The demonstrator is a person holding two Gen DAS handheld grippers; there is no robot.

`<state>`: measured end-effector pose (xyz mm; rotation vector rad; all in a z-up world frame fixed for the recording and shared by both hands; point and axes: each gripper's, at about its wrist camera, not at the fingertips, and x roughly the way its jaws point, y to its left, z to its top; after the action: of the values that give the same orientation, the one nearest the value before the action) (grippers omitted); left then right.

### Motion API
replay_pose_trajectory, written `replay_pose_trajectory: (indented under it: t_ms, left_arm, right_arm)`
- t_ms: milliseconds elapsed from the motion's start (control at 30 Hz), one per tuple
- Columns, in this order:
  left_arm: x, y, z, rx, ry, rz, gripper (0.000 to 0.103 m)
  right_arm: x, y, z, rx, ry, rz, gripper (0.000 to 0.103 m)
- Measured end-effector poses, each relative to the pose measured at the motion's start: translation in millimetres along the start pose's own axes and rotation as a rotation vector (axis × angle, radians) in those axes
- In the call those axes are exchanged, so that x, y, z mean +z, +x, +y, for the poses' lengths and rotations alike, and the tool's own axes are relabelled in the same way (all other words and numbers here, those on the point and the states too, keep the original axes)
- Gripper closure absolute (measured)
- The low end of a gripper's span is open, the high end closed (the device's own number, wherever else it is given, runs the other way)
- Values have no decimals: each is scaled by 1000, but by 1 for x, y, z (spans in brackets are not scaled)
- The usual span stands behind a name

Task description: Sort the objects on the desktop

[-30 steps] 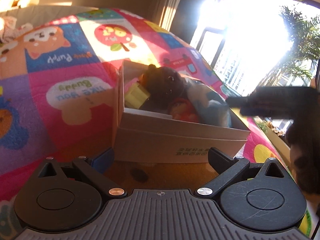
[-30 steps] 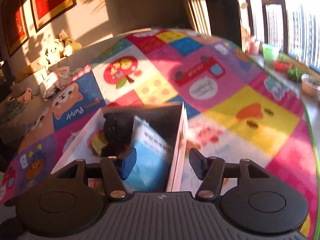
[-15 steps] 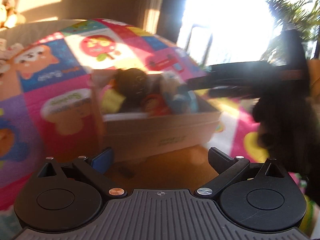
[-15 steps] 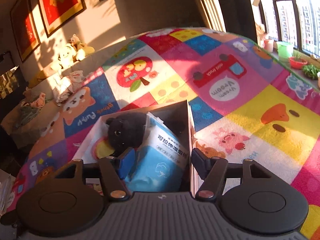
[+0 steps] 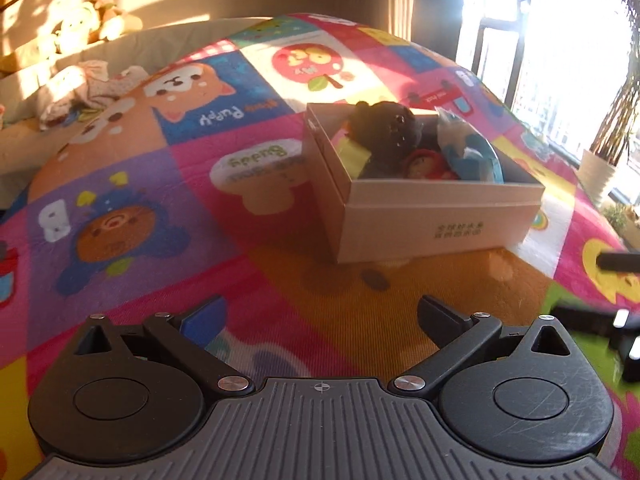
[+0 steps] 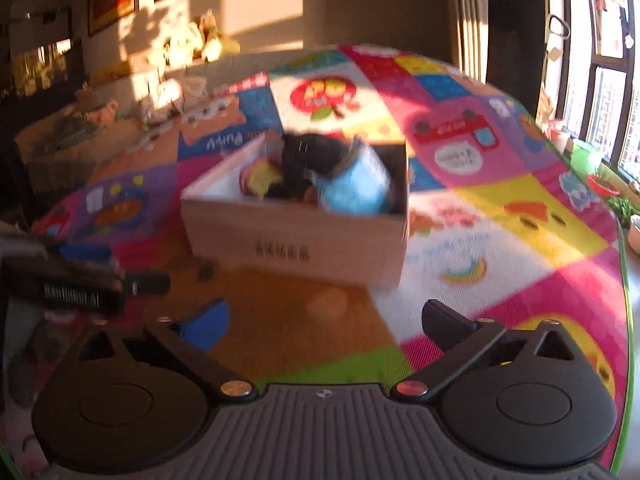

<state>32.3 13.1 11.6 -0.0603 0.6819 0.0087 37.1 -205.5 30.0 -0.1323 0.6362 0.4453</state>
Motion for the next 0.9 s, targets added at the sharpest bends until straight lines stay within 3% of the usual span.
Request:
replay_pose_trajectory:
  t_ms: [200, 400, 500, 667, 900]
  left_arm:
    - [-17, -3, -16, 19, 37, 7, 0]
    - [-9, 17, -29, 49, 39, 12, 0]
    - [-10, 30, -28, 76, 33, 11, 0]
    - [-11, 30, -27, 72, 28, 8, 0]
    - [-11, 30, -27, 72, 29, 9, 0]
  right_arm:
    - [-23, 9, 14, -41, -39, 53, 0]
    - [-14, 31, 2, -118, 34, 53, 0]
    - [-10, 46, -4, -159, 83, 110, 0]
    - [-20, 43, -5, -164, 120, 48, 0]
    - [-21, 41, -5, -163, 122, 43, 0]
